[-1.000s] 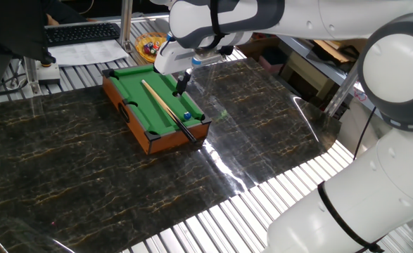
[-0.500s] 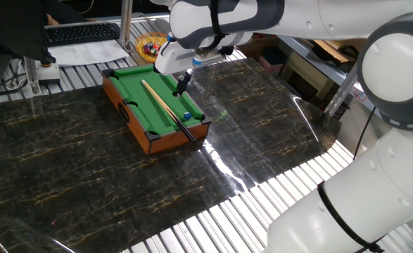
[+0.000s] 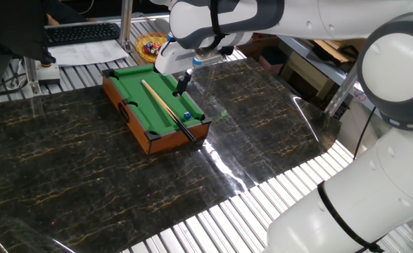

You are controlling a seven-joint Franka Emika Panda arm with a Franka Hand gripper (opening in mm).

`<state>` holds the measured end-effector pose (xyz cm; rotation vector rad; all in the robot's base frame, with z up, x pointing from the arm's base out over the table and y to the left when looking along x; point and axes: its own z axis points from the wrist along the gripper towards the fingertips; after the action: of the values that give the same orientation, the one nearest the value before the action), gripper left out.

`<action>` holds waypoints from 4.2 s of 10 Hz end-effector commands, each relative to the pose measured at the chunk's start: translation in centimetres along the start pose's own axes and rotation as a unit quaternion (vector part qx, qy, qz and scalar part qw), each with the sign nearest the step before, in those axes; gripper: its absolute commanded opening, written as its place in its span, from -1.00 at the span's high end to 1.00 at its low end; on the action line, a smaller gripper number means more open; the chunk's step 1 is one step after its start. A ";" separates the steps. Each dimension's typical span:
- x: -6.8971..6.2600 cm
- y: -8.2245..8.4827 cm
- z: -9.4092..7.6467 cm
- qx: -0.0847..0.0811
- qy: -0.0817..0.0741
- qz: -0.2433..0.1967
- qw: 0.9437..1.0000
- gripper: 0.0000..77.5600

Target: Hit the pool ball

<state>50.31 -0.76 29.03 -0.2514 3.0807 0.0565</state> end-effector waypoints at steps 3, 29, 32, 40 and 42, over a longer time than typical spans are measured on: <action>-0.1 0.0 0.0 0.000 -0.002 0.000 1.000 1.00; -0.1 -0.5 1.9 0.012 -0.006 -0.004 1.000 1.00; -0.1 -0.8 2.0 0.036 -0.002 -0.007 0.999 1.00; 0.3 -2.8 6.0 0.056 0.000 0.031 0.998 1.00; 0.7 -2.8 7.0 0.054 0.004 0.036 0.998 1.00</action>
<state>50.61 -3.33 22.73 -0.1620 3.0842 -0.1071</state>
